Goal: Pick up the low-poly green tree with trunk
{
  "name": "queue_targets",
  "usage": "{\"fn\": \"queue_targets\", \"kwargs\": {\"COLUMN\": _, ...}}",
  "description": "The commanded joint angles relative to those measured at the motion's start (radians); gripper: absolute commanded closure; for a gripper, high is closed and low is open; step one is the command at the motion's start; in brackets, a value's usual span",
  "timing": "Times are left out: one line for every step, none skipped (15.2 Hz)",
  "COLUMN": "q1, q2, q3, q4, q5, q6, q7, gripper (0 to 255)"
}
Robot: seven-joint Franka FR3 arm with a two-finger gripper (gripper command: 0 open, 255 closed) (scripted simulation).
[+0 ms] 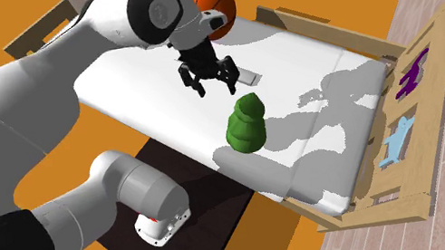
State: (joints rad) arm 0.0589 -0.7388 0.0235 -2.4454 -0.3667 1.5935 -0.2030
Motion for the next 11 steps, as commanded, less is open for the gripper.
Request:
{"fn": "queue_targets", "kwargs": {"q1": 0.017, "q2": -0.001, "q3": 0.021, "q4": -0.035, "q5": -0.162, "q6": 0.016, "q7": -0.132, "gripper": 0}}
{"fn": "queue_targets", "kwargs": {"q1": 0.024, "q2": -0.007, "q3": 0.027, "q4": -0.055, "q5": -0.239, "q6": 0.032, "q7": -0.194, "gripper": 0}}
{"fn": "queue_targets", "kwargs": {"q1": 0.030, "q2": -0.015, "q3": 0.032, "q4": -0.079, "q5": -0.318, "q6": 0.053, "q7": -0.256, "gripper": 0}}
{"fn": "queue_targets", "kwargs": {"q1": 0.036, "q2": -0.025, "q3": 0.033, "q4": -0.104, "q5": -0.397, "q6": 0.079, "q7": -0.317, "gripper": 0}}
{"fn": "queue_targets", "kwargs": {"q1": 0.037, "q2": -0.028, "q3": 0.034, "q4": -0.112, "q5": -0.423, "q6": 0.088, "q7": -0.336, "gripper": 0}}
{"fn": "queue_targets", "kwargs": {"q1": 0.037, "q2": -0.028, "q3": 0.033, "q4": -0.124, "q5": -0.425, "q6": 0.098, "q7": -0.328, "gripper": 0}}
{"fn": "queue_targets", "kwargs": {"q1": 0.037, "q2": -0.027, "q3": 0.032, "q4": -0.136, "q5": -0.427, "q6": 0.107, "q7": -0.319, "gripper": 0}}
{"fn": "queue_targets", "kwargs": {"q1": 0.037, "q2": -0.026, "q3": 0.031, "q4": -0.147, "q5": -0.429, "q6": 0.116, "q7": -0.311, "gripper": 0}}
{"fn": "queue_targets", "kwargs": {"q1": 0.037, "q2": -0.024, "q3": 0.030, "q4": -0.158, "q5": -0.431, "q6": 0.125, "q7": -0.302, "gripper": 0}}
{"fn": "queue_targets", "kwargs": {"q1": 0.036, "q2": -0.022, "q3": 0.029, "q4": -0.169, "q5": -0.433, "q6": 0.134, "q7": -0.293, "gripper": 0}}
{"fn": "queue_targets", "kwargs": {"q1": 0.036, "q2": -0.020, "q3": 0.028, "q4": -0.180, "q5": -0.435, "q6": 0.144, "q7": -0.284, "gripper": 0}}
